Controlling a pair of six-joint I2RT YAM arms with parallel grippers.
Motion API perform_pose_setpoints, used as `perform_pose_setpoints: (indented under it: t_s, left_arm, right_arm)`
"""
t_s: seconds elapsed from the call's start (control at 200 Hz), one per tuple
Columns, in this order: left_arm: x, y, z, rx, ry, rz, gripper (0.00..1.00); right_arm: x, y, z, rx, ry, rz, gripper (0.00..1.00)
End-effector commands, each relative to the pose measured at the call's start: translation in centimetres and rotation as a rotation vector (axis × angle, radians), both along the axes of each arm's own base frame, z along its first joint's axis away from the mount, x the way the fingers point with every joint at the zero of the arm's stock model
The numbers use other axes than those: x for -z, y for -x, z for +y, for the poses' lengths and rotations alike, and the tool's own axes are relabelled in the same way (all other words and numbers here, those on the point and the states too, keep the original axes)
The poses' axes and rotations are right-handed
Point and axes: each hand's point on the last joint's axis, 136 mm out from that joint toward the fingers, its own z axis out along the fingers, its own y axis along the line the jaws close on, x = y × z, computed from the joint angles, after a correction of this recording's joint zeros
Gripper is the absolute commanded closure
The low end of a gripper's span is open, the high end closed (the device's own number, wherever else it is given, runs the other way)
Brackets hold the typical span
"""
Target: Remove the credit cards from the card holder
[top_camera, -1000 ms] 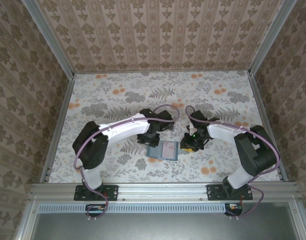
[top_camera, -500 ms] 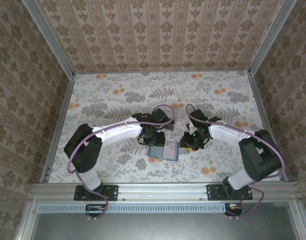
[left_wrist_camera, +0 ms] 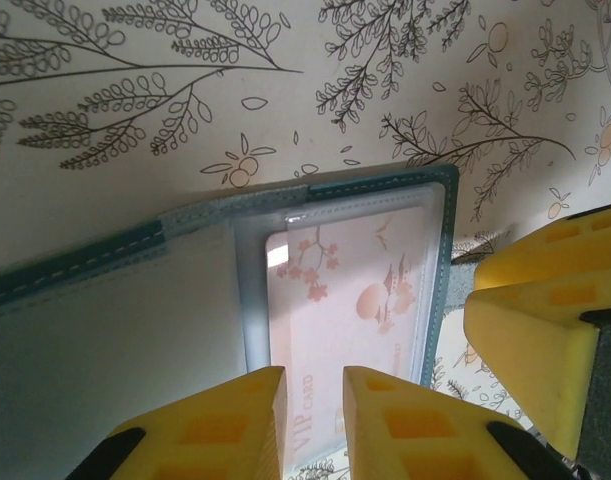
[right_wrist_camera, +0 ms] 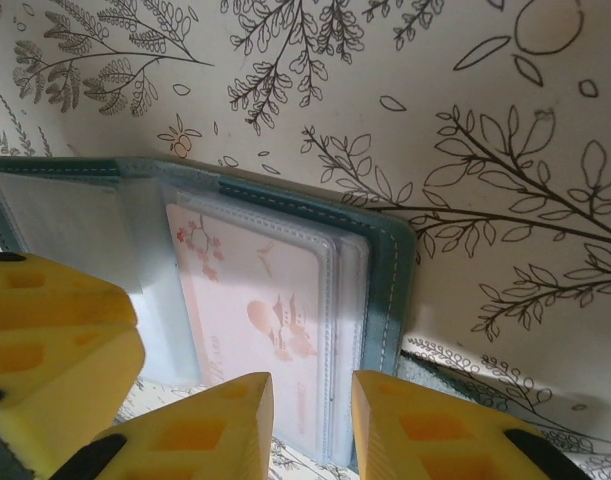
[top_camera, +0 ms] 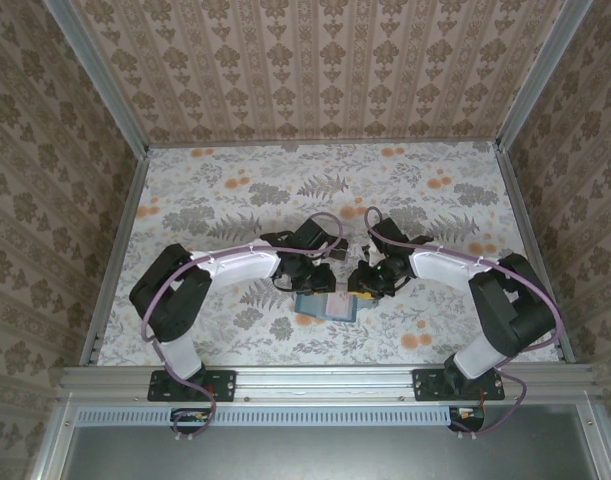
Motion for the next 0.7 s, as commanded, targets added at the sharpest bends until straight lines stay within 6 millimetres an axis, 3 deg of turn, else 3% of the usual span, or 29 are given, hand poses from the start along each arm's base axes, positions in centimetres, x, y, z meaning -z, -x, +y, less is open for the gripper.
perform_pose_setpoints:
  t_s: [0.0,0.505,0.695]
  left_arm:
    - [0.7,0.3,-0.7,-0.009,0.047,0.046,0.79]
    - [2.4,0.5,0.2,-0.017,0.009,0.074,0.82]
    - [2.9,0.8,0.5,-0.014,-0.004,0.083,0.82]
  right_arm:
    - [0.3,0.4,0.6,0.005,-0.028,0.025,0.73]
    - [0.6,0.4,2.0,0.004,-0.070,0.032,0.73]
    - [1.8,0.6,2.3,0.003,-0.068,0.061,0.73]
